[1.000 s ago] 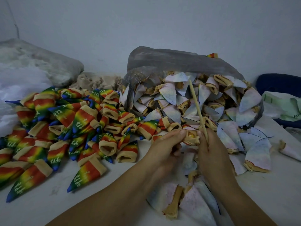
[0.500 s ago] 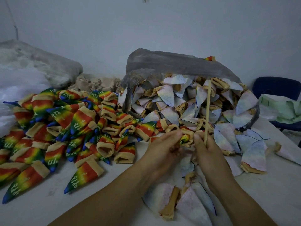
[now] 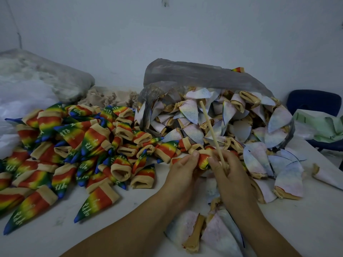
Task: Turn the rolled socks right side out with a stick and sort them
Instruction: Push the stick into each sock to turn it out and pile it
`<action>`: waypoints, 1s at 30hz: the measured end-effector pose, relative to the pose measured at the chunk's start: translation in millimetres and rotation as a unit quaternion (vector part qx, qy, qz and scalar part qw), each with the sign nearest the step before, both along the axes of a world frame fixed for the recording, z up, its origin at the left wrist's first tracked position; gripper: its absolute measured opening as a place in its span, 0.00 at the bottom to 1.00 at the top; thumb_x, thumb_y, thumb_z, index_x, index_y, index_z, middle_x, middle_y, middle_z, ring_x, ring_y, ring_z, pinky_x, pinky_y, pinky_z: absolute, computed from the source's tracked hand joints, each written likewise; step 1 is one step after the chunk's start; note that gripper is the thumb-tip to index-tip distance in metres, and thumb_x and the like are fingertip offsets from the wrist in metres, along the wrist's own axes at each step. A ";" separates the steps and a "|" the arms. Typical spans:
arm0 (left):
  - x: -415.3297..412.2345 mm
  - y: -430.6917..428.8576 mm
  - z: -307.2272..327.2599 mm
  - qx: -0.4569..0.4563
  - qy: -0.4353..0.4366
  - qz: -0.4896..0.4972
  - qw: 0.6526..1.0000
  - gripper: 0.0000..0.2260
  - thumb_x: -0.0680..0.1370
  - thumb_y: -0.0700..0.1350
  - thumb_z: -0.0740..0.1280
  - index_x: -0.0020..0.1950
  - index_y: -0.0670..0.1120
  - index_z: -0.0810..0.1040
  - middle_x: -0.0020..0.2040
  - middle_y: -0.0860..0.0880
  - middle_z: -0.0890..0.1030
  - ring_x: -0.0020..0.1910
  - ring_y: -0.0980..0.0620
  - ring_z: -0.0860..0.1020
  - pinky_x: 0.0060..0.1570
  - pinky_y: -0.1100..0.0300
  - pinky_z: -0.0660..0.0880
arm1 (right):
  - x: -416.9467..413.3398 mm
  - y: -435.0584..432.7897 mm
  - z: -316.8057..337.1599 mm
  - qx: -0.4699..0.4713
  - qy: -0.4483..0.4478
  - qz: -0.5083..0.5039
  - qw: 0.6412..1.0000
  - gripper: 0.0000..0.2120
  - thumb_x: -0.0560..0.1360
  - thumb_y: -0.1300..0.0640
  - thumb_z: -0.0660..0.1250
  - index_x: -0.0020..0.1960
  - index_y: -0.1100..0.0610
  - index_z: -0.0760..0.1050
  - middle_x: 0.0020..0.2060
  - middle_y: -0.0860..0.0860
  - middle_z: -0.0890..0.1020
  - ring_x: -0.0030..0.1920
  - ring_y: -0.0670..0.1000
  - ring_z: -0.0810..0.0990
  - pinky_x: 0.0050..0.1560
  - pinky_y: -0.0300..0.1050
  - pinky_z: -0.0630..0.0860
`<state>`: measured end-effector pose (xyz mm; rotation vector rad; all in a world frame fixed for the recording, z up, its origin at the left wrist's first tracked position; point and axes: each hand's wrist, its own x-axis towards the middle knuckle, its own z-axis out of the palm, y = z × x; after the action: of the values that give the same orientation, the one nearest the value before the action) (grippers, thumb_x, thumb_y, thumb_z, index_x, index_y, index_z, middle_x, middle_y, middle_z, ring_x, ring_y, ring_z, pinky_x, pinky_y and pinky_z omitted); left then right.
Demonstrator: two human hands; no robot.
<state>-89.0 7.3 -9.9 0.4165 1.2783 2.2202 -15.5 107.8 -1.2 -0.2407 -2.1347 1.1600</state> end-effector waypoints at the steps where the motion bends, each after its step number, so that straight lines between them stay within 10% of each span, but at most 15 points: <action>1: -0.3 0.3 0.3 -0.008 0.007 0.010 1.000 0.15 0.81 0.49 0.61 0.55 0.41 0.83 0.54 0.40 0.85 0.54 0.47 0.84 0.48 0.61 0.80 | -0.5 -0.6 -0.2 0.005 -0.002 -0.002 1.000 0.06 0.73 0.40 0.58 0.49 0.36 0.70 0.45 0.44 0.76 0.46 0.44 0.77 0.48 0.45 0.75; 14: 5.2 -1.0 4.0 0.007 0.061 0.050 0.997 0.14 0.74 0.54 0.67 0.53 0.48 0.86 0.55 0.48 0.85 0.57 0.52 0.82 0.55 0.62 0.78 | -2.8 1.9 -4.0 -0.092 -0.018 0.003 0.996 0.07 0.80 0.50 0.58 0.51 0.41 0.73 0.51 0.46 0.78 0.47 0.32 0.74 0.42 0.23 0.69; 20: 1.6 -3.2 3.4 0.036 0.040 0.024 0.998 0.09 0.72 0.50 0.70 0.44 0.49 0.88 0.48 0.47 0.86 0.50 0.53 0.84 0.48 0.65 0.78 | -2.9 2.0 -4.9 -0.026 -0.031 -0.023 0.999 0.07 0.80 0.57 0.61 0.46 0.52 0.77 0.40 0.51 0.79 0.40 0.46 0.76 0.41 0.44 0.74; 26: 2.0 -0.3 4.6 -0.001 0.012 0.016 1.000 0.09 0.81 0.44 0.64 0.49 0.43 0.82 0.31 0.51 0.76 0.30 0.58 0.73 0.32 0.67 0.71 | -1.2 2.3 -3.0 -0.090 -0.052 -0.063 0.993 0.08 0.78 0.54 0.62 0.44 0.43 0.77 0.33 0.48 0.80 0.27 0.41 0.73 0.26 0.31 0.68; 30: -0.1 1.0 8.8 0.022 -0.046 -0.016 0.999 0.08 0.83 0.43 0.61 0.49 0.40 0.76 0.30 0.50 0.70 0.27 0.58 0.68 0.27 0.67 0.67 | -3.3 2.3 0.9 -0.242 -0.050 -0.036 0.968 0.09 0.79 0.55 0.61 0.43 0.48 0.77 0.23 0.47 0.75 0.24 0.46 0.70 0.26 0.40 0.69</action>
<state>-89.1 8.3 -1.1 0.3451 1.1687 2.2170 -18.8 110.1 -0.3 -0.6012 -1.8754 1.6433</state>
